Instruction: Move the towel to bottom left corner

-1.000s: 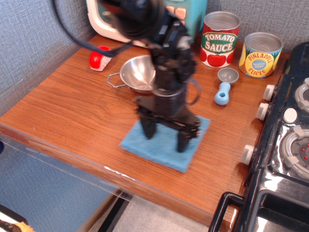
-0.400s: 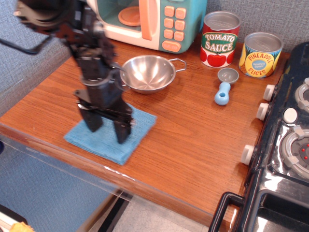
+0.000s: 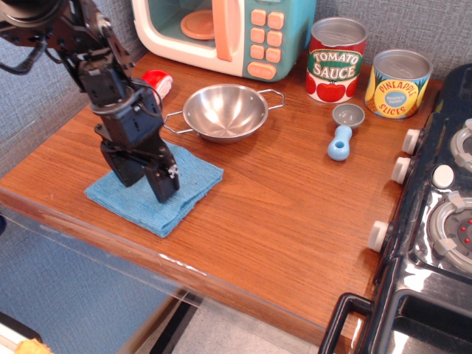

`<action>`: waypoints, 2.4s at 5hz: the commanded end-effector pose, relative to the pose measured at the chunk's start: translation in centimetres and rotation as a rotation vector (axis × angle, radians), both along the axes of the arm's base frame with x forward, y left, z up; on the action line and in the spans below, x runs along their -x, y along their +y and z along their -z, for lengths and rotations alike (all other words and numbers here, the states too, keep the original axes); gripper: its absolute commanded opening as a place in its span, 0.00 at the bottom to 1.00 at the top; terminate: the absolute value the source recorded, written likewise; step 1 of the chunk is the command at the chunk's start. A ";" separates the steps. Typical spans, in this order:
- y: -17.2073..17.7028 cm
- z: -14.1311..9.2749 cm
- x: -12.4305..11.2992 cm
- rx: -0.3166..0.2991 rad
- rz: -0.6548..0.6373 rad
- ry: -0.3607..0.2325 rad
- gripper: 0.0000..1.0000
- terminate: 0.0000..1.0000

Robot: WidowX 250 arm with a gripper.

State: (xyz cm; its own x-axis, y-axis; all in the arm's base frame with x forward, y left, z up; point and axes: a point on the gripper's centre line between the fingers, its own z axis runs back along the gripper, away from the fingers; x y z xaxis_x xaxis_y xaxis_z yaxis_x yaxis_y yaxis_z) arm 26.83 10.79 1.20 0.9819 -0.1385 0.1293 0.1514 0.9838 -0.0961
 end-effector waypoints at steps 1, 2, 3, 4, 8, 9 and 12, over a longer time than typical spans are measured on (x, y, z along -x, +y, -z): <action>3.4 -0.4 0.5 -0.065 -0.053 0.021 1.00 0.00; 3.8 -0.3 0.8 -0.101 -0.077 0.062 1.00 0.00; 4.7 -0.7 1.1 -0.130 -0.106 0.071 1.00 0.00; 6.0 -1.1 1.4 -0.162 -0.151 0.081 1.00 0.00; 4.4 -4.3 0.6 -0.168 -0.103 -0.016 1.00 0.00; 3.2 -6.7 0.6 -0.141 -0.077 -0.081 1.00 0.00; 1.1 -7.2 0.0 -0.112 -0.021 -0.060 1.00 0.00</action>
State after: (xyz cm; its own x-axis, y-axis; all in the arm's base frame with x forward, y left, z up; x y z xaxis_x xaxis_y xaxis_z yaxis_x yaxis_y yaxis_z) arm 26.39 11.52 7.29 0.9818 -0.1279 0.1403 0.1296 0.9916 -0.0029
